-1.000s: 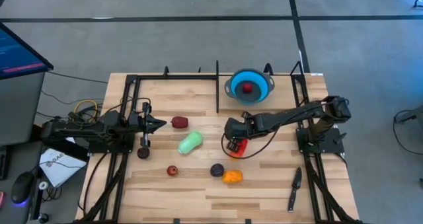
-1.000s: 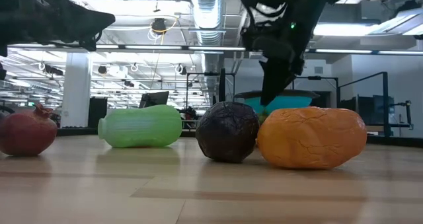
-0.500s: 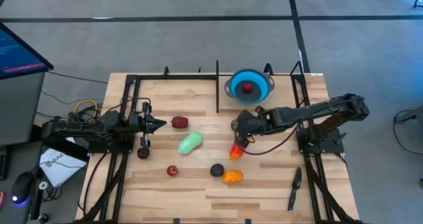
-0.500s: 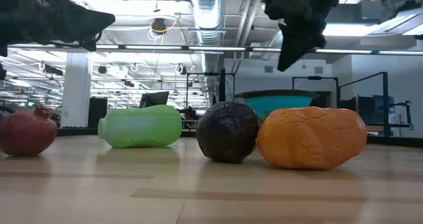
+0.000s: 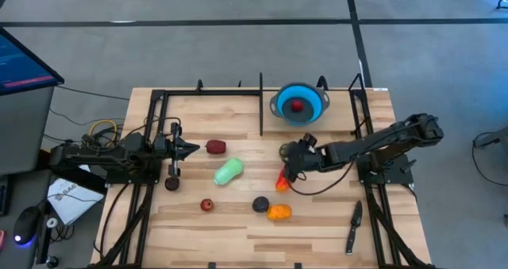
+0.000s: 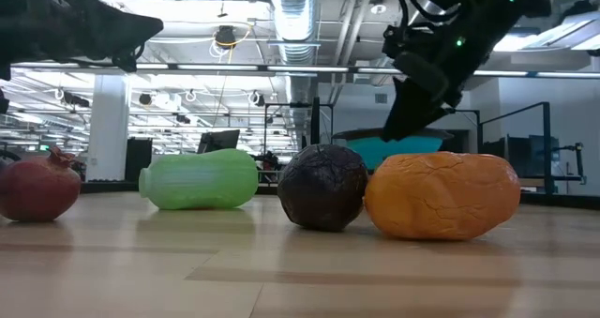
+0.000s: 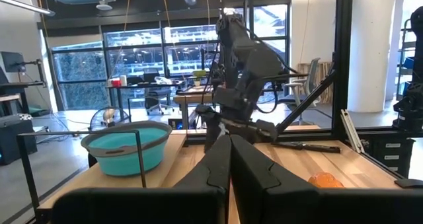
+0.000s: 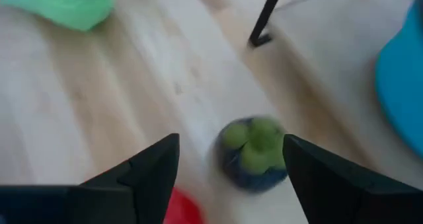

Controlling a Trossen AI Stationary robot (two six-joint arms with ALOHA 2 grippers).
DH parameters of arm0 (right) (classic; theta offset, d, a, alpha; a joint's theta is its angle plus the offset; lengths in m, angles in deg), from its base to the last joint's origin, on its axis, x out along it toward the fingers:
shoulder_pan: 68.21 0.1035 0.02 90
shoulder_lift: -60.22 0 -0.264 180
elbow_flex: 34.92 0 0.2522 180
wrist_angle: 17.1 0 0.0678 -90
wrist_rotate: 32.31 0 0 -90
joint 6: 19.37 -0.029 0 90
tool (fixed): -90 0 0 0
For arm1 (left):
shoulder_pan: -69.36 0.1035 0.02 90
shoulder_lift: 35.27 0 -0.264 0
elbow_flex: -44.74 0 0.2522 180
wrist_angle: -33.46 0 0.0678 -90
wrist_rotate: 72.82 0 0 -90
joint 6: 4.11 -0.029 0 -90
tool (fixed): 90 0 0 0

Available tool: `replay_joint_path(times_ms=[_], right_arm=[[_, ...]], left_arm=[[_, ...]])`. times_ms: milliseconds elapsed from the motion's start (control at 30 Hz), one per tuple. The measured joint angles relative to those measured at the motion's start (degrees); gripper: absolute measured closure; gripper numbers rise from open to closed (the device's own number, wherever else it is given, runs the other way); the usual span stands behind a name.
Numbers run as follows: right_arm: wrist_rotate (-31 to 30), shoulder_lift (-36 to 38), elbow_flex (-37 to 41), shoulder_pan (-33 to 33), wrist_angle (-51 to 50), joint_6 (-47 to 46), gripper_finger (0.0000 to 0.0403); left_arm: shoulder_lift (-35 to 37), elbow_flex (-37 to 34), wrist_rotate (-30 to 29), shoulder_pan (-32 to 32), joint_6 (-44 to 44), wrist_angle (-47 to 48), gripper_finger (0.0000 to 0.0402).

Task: Pick & Place Fruit
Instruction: Put the black mangosteen into the blue strainer bowl on the shelf

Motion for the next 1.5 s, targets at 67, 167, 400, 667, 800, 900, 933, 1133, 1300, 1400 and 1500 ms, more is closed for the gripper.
replay_joint_path(times_ms=[67,167,400,667,800,900,933,1133,1300,1400,1500], right_arm=[[-0.4,-0.3,1.4,-0.7,5.1,3.3,0.014],[0.0,-0.4,3.4,-2.4,10.5,7.0,0.0148],[1.5,-0.5,5.5,-4.4,11.1,7.0,0.0186],[3.1,-0.6,7.9,-4.6,13.8,5.9,0.0265],[3.1,-0.6,7.9,-5.7,14.2,6.8,0.0299],[3.1,-0.6,7.9,-6.5,14.2,6.8,0.0306],[3.1,-0.6,7.9,-6.7,14.2,6.8,0.0306],[3.4,-0.6,7.9,-8.0,14.1,7.1,0.029],[6.9,-0.6,7.9,-9.1,14.0,9.5,0.0296],[7.7,-0.6,7.9,-9.3,13.8,9.8,0.0312],[7.7,-0.6,7.9,-9.7,13.6,10.2,0.0349]], left_arm=[[0.0,0.0,0.0,0.0,0.0,0.0,0.0399],[0.0,0.0,-0.1,0.0,0.0,-0.1,0.0399],[0.0,0.0,-1.6,0.0,0.0,-0.2,0.0399],[0.0,0.0,-1.7,0.0,0.0,-0.4,0.0399],[0.0,0.0,-1.7,0.0,0.0,-0.4,0.0399],[0.0,0.0,-1.7,0.0,0.0,-0.5,0.0399],[0.0,0.0,-1.7,0.0,0.0,-0.4,0.0399],[0.0,0.0,-1.7,0.0,0.0,-0.5,0.0399],[0.0,0.0,-1.7,0.0,0.0,-0.5,0.0399],[0.0,0.0,-1.7,0.0,0.0,-0.5,0.0399],[0.0,0.0,-1.7,0.0,0.0,-0.6,0.0399]])
